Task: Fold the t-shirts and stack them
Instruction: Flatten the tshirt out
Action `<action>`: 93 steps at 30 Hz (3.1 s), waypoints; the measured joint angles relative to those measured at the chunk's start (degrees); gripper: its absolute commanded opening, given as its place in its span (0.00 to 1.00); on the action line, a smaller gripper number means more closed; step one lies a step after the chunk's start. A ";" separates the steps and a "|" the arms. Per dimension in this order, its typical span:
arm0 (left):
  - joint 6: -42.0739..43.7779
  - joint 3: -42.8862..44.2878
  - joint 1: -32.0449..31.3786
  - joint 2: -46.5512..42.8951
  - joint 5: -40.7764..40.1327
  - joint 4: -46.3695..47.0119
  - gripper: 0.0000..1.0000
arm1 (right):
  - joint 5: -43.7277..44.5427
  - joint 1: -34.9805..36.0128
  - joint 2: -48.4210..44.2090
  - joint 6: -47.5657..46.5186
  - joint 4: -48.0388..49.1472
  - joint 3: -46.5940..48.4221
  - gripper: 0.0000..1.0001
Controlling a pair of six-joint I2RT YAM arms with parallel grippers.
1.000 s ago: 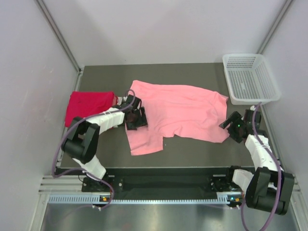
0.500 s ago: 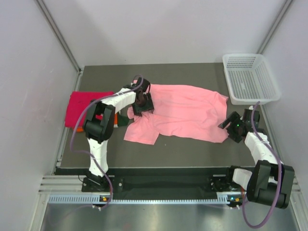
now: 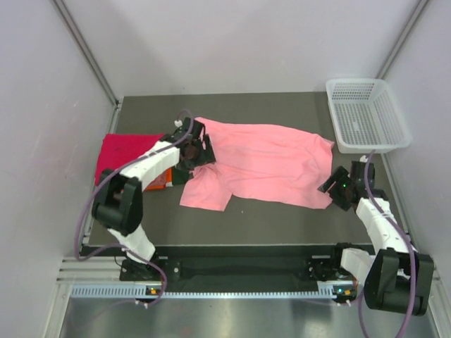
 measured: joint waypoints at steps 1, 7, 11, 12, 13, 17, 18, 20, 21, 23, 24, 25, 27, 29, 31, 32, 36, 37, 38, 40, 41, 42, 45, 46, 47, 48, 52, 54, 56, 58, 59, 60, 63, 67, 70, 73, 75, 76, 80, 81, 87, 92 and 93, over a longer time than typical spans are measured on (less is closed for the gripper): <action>0.09 -1.68 0.00 -3.10 -0.26 0.59 0.87 | 0.63 0.87 -0.52 0.42 -0.70 0.00 0.65; 0.39 -11.76 0.02 -20.90 -1.40 1.05 0.88 | 5.75 5.60 -1.64 3.23 -2.93 -0.04 0.58; -0.42 -16.76 0.04 -26.53 -2.58 0.68 0.84 | 9.53 5.84 -0.09 4.87 -3.15 -0.15 0.53; -0.79 -18.29 0.04 -27.76 -2.69 0.55 0.84 | 10.25 5.86 0.50 5.25 -3.15 -0.15 0.53; -1.05 -19.69 0.04 -28.83 -2.73 0.48 0.84 | 11.06 5.88 1.18 5.46 -3.15 -0.15 0.53; -2.80 -26.95 0.09 -35.04 -2.75 -0.46 0.81 | 12.63 5.90 3.67 6.29 -2.99 -0.15 0.52; -3.28 -28.33 0.09 -36.04 -2.78 -0.55 0.79 | 12.76 5.92 4.35 6.43 -2.89 -0.13 0.52; -4.07 -31.36 0.09 -37.46 -3.06 -0.74 0.78 | 12.81 5.95 5.40 6.56 -2.62 -0.15 0.52; -4.42 -32.44 0.09 -37.57 -3.30 -0.83 0.77 | 12.81 5.97 5.84 6.71 -2.45 -0.13 0.52; -5.07 -34.16 0.09 -37.53 -3.91 -0.90 0.75 | 12.81 6.08 6.45 6.84 -2.16 -0.15 0.52; -5.35 -35.04 0.09 -37.53 -4.46 -0.81 0.74 | 12.81 6.21 6.60 6.86 -1.95 -0.15 0.52; -5.73 -35.93 0.09 -37.53 -5.11 -0.79 0.73 | 12.79 6.29 6.62 6.88 -1.75 -0.15 0.52; -6.40 -36.92 0.09 -37.11 -6.32 -0.59 0.72 | 12.70 6.38 6.62 6.88 -1.16 -0.15 0.52; -6.75 -37.31 0.09 -36.02 -7.76 0.33 0.70 | 12.46 6.38 6.62 6.88 -0.52 -0.22 0.52; -6.75 -37.40 0.09 -34.34 -9.25 2.21 0.67 | 12.07 6.38 6.62 6.84 -0.17 -0.35 0.52; -6.75 -37.40 0.09 -33.46 -9.81 2.99 0.67 | 11.89 6.38 6.60 6.80 -0.15 -0.35 0.52; -6.64 -37.40 0.09 -28.98 -11.37 6.51 0.60 | 11.43 6.40 6.34 6.64 -0.09 -0.35 0.52; -6.69 -37.40 0.09 -27.76 -11.58 7.02 0.59 | 11.43 6.40 6.25 6.62 -0.11 -0.35 0.52; -6.75 -37.40 0.09 -26.93 -11.67 7.28 0.59 | 11.43 6.40 6.08 6.62 -0.17 -0.35 0.52; -6.88 -37.38 0.09 -25.53 -11.87 7.65 0.59 | 11.47 6.40 5.66 6.60 -0.22 -0.35 0.52; -7.02 -37.38 0.09 -25.49 -11.80 8.46 0.54 | 11.63 6.43 5.42 6.58 -0.28 -0.35 0.52; -7.26 -37.42 0.09 -25.35 -11.74 9.14 0.51 | 11.82 6.43 5.11 6.58 -0.35 -0.35 0.53; -7.87 -37.57 0.20 -24.70 -10.78 11.26 0.24 | 12.35 6.43 4.15 6.54 -0.35 -0.35 0.53; -8.28 -37.62 0.24 -24.44 -10.32 12.09 0.15 | 12.46 6.43 3.85 6.43 -0.35 -0.35 0.53; -8.39 -37.70 0.26 -24.09 -9.70 12.81 0.05 | 12.57 6.43 3.63 6.38 -0.35 -0.35 0.53; -8.50 -37.68 0.26 -23.87 -9.20 13.33 0.00 | 12.70 6.43 3.52 6.36 -0.37 -0.35 0.54; -8.48 -37.73 0.26 -24.35 -7.69 13.66 0.00 | 13.99 6.43 3.48 6.34 -0.37 -0.39 0.55; -8.46 -37.66 0.37 -25.83 -7.45 12.44 0.00 | 14.53 6.43 3.74 6.34 -0.33 -0.39 0.53; -8.41 -36.74 1.14 -27.89 -6.58 10.60 0.00 | 15.06 6.43 4.66 6.32 -0.28 -0.39 0.47; -8.22 -33.68 2.99 -29.38 -4.68 8.20 0.00 | 15.23 6.45 6.29 6.29 -0.07 -0.39 0.39; -8.07 -31.80 4.02 -29.81 -3.76 7.61 0.00 | 15.30 6.49 7.23 6.29 0.09 -0.39 0.31; -7.89 -29.44 4.94 -30.03 -2.80 6.86 0.00 | 15.37 6.56 8.11 6.40 0.20 -0.39 0.26; -7.26 -24.09 6.34 -30.29 -1.29 6.51 0.00 | 15.58 6.69 9.88 6.36 1.38 -0.20 0.04; -6.47 -21.27 6.40 -30.56 0.42 6.45 0.00 | 15.69 6.78 11.76 6.71 1.09 1.27 0.00; -6.25 -21.27 6.40 -30.56 1.11 5.35 0.00 | 15.76 6.91 12.22 6.75 -0.48 2.93 0.00; -6.05 -21.27 6.45 -30.51 1.51 4.72 0.00 | 16.06 7.85 12.41 6.93 -2.05 6.27 0.28; -6.01 -21.24 6.47 -30.38 1.53 4.61 0.00 | 15.89 8.96 14.27 6.93 -2.93 9.94 0.44; -5.99 -21.24 6.47 -30.18 1.53 4.63 0.00 | 15.67 9.35 16.02 6.40 -3.39 12.37 0.52; -5.79 -20.92 6.58 -28.87 1.49 4.61 0.00 | 14.62 9.75 21.73 4.83 -3.48 19.69 0.57; -5.70 -20.90 6.62 -28.68 1.46 4.61 0.00 | 14.56 9.75 21.86 4.63 -3.37 19.96 0.57; -5.01 -20.83 6.62 -28.63 0.92 4.61 0.00 | 15.21 9.73 17.62 3.58 -4.02 16.09 0.56; -4.52 -20.83 6.71 -28.39 -0.11 4.61 0.00 | 15.85 9.64 12.90 3.17 -5.55 11.76 0.49; -4.44 -20.83 6.73 -28.28 -0.33 4.61 0.00 | 16.04 9.62 11.87 3.17 -5.81 11.02 0.48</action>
